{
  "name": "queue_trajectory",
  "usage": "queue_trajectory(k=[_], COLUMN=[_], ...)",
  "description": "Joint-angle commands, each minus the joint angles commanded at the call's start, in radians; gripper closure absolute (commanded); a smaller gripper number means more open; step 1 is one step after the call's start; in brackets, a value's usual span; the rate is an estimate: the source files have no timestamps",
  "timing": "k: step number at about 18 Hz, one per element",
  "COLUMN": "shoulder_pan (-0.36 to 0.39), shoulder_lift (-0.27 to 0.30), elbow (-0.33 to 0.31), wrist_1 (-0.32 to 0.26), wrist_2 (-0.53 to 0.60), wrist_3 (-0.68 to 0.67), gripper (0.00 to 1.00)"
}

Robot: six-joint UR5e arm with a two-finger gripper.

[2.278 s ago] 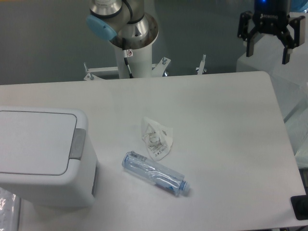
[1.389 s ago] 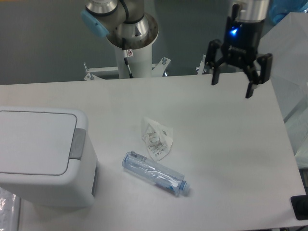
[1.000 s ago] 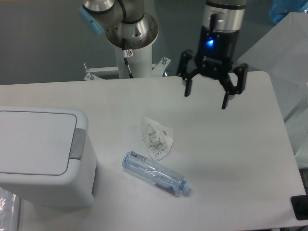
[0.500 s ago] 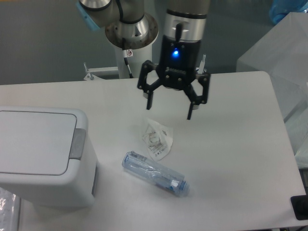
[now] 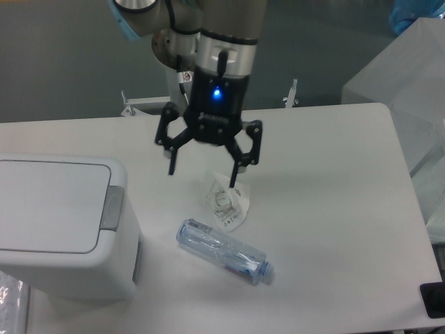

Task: Open the trash can
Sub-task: 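Lower the open gripper over the trash can's grey lid button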

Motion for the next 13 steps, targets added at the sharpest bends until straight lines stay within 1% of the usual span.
queue_trajectory(k=[5, 8, 10, 13], shoulder_pan=[-0.025, -0.045, -0.061, -0.066], shoulder_lift=[-0.020, -0.023, -0.035, -0.040], elbow=[0.002, 0.000, 0.008, 0.000], wrist_1=[0.014, 0.014, 0.014, 0.014], wrist_2=[0.003, 0.003, 0.005, 0.006], wrist_3=[-0.045, -0.046, -0.051, -0.052], gripper=[0.00, 0.00, 0.00, 0.00])
